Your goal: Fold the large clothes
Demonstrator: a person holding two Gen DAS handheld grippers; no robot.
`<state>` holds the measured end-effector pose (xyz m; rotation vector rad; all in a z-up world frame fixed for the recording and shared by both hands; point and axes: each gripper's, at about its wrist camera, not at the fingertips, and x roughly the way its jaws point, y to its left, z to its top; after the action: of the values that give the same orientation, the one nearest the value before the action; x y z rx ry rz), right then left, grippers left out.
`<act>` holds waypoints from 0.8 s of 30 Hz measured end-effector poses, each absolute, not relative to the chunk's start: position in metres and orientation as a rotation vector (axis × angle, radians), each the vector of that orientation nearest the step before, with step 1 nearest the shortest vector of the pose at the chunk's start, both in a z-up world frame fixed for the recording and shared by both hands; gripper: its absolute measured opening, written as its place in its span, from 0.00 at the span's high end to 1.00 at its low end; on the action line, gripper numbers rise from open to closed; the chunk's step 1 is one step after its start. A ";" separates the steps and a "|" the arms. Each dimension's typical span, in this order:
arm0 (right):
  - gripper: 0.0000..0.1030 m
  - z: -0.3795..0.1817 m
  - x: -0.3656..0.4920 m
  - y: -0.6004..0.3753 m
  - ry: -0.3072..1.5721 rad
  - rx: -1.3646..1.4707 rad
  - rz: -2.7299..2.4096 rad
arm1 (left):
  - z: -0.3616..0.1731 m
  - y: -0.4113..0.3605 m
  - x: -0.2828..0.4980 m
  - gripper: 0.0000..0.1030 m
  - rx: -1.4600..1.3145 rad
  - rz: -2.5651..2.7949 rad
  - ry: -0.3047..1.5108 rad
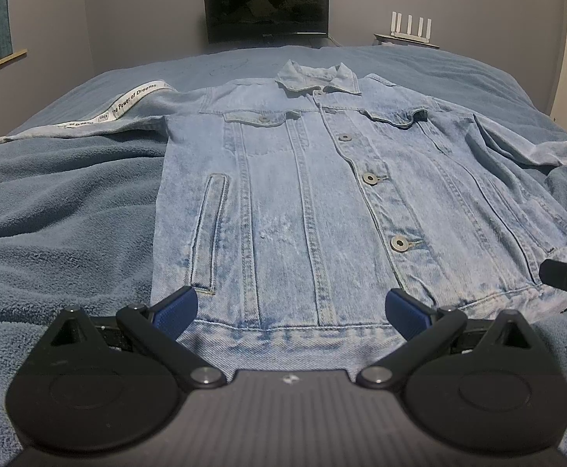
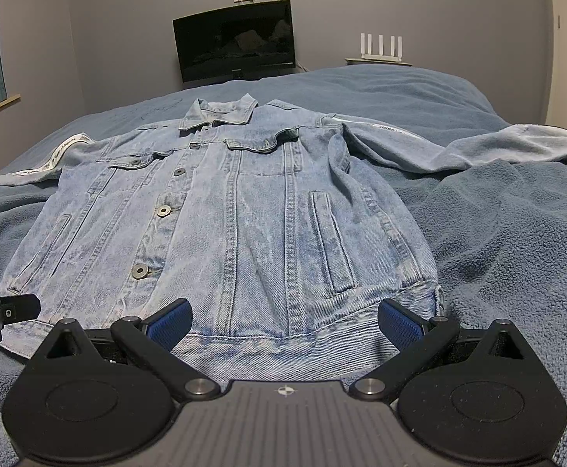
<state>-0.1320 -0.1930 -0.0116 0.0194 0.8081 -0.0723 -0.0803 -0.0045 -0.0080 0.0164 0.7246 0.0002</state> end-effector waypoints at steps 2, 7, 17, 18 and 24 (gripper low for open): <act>0.00 -0.011 -0.132 -0.193 0.808 0.020 -0.073 | -0.008 -0.004 -0.080 0.00 0.015 -0.001 0.726; 0.00 -0.012 -0.132 -0.192 0.808 0.020 -0.073 | -0.008 -0.003 -0.078 0.00 0.014 -0.003 0.728; 0.00 -0.014 -0.128 -0.197 0.803 0.062 -0.070 | 0.029 0.010 -0.059 0.00 0.025 0.038 0.644; 0.00 -0.012 -0.127 -0.198 0.794 0.081 -0.065 | 0.036 0.012 -0.056 0.00 0.040 0.046 0.631; 0.00 0.004 -0.113 -0.210 0.731 0.118 -0.140 | 0.068 0.034 -0.024 0.00 -0.007 -0.015 0.525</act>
<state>-0.1126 -0.2096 0.0040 0.1176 0.7311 -0.1404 -0.0237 0.0338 0.0681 -0.0065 0.5246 -0.0155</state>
